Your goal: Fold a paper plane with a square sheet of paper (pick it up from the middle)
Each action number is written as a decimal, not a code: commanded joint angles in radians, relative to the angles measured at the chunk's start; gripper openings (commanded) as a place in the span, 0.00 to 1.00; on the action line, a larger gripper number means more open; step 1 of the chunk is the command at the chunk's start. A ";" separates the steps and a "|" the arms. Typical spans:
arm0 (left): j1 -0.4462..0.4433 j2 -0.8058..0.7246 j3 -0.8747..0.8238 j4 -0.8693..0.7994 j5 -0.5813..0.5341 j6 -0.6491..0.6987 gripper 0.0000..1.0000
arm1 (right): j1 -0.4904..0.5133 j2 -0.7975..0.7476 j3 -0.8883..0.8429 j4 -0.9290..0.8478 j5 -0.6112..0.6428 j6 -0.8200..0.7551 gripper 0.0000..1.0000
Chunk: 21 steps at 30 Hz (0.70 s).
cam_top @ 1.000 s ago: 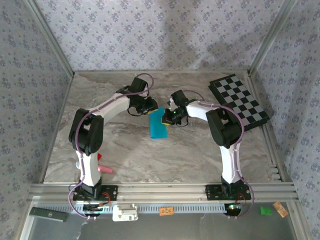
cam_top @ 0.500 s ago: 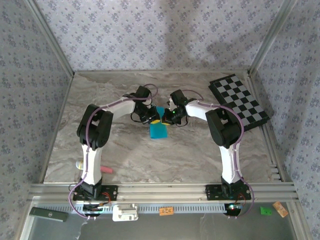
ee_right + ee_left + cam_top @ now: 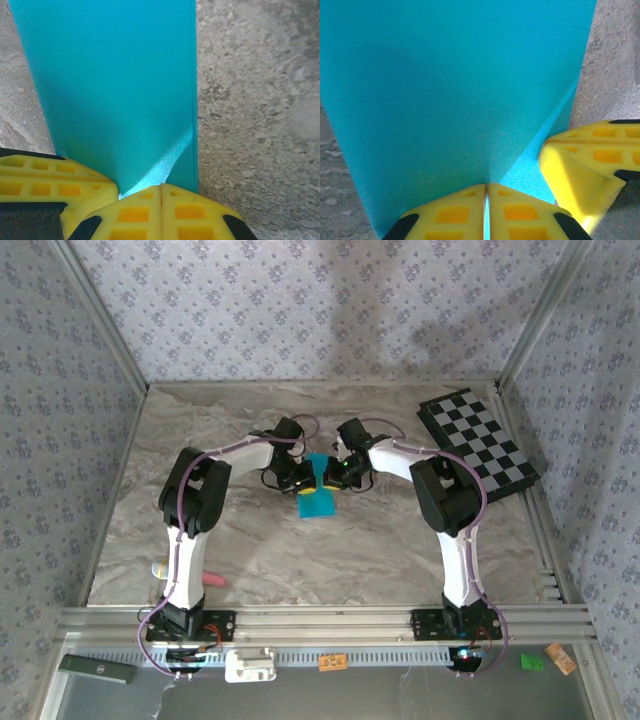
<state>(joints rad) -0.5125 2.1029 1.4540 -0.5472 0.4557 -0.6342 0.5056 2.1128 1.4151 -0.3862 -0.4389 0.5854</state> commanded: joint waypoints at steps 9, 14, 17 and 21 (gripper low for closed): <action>0.074 -0.043 -0.113 -0.034 -0.052 0.067 0.10 | -0.007 0.129 -0.047 -0.267 0.284 -0.085 0.06; 0.130 -0.118 -0.153 -0.052 -0.047 0.071 0.09 | -0.007 0.136 -0.030 -0.286 0.307 -0.102 0.05; 0.129 -0.180 -0.118 -0.069 -0.051 0.067 0.09 | -0.004 0.140 -0.014 -0.306 0.324 -0.123 0.05; 0.111 -0.219 -0.108 0.018 0.023 0.010 0.09 | -0.004 0.143 0.002 -0.318 0.330 -0.136 0.05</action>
<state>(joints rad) -0.3763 1.9423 1.3197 -0.5552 0.4393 -0.5953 0.5217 2.1288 1.4822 -0.4866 -0.3458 0.4877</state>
